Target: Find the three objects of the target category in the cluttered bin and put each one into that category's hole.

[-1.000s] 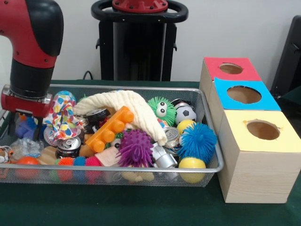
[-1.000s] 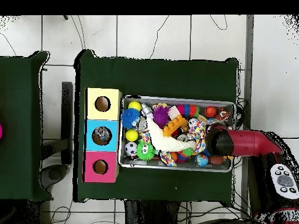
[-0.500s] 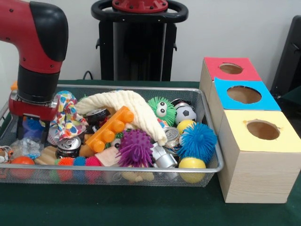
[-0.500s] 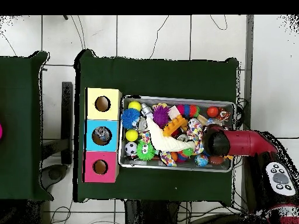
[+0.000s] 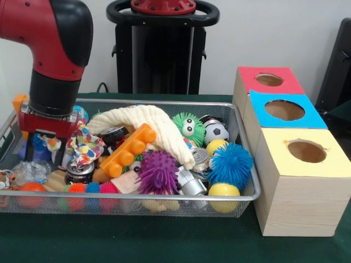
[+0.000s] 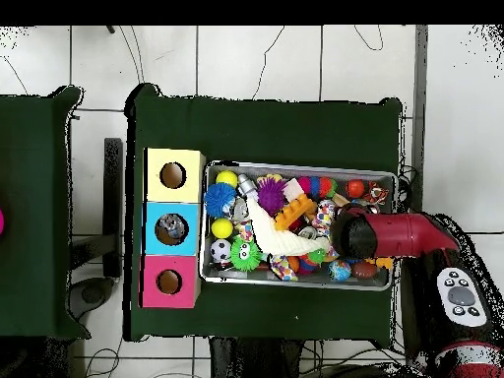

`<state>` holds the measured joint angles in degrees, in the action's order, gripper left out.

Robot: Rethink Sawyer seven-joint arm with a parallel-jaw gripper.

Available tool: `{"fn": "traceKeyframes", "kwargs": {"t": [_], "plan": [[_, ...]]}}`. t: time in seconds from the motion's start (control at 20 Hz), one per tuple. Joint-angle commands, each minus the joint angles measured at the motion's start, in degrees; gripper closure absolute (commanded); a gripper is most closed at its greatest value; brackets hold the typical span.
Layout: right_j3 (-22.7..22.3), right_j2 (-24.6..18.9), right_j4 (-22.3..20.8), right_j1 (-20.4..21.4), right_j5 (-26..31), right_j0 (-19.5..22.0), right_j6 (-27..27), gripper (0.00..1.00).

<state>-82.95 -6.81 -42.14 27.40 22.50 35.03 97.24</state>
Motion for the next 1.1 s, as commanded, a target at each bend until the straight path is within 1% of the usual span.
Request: {"fn": "traceKeyframes", "kwargs": {"t": [0.05, 0.3, 0.6, 0.85, 1.0, 1.1], "plan": [[-1.3, 2.2, -1.6, 0.9, 4.3, -2.0, 0.7, 0.00], [-1.2, 3.4, -1.2, 1.3, 4.9, -2.3, -0.1, 0.00], [-1.8, 3.7, -0.1, 0.4, 6.1, -1.7, -0.5, 0.00], [-1.8, 3.4, 0.1, -0.7, 5.3, -1.3, -0.8, 0.00], [-3.2, 3.3, 0.2, -1.0, 4.0, -1.0, -0.2, 0.00], [-5.0, 4.3, 0.1, -0.4, 3.6, -2.0, 1.2, 0.00]]}}
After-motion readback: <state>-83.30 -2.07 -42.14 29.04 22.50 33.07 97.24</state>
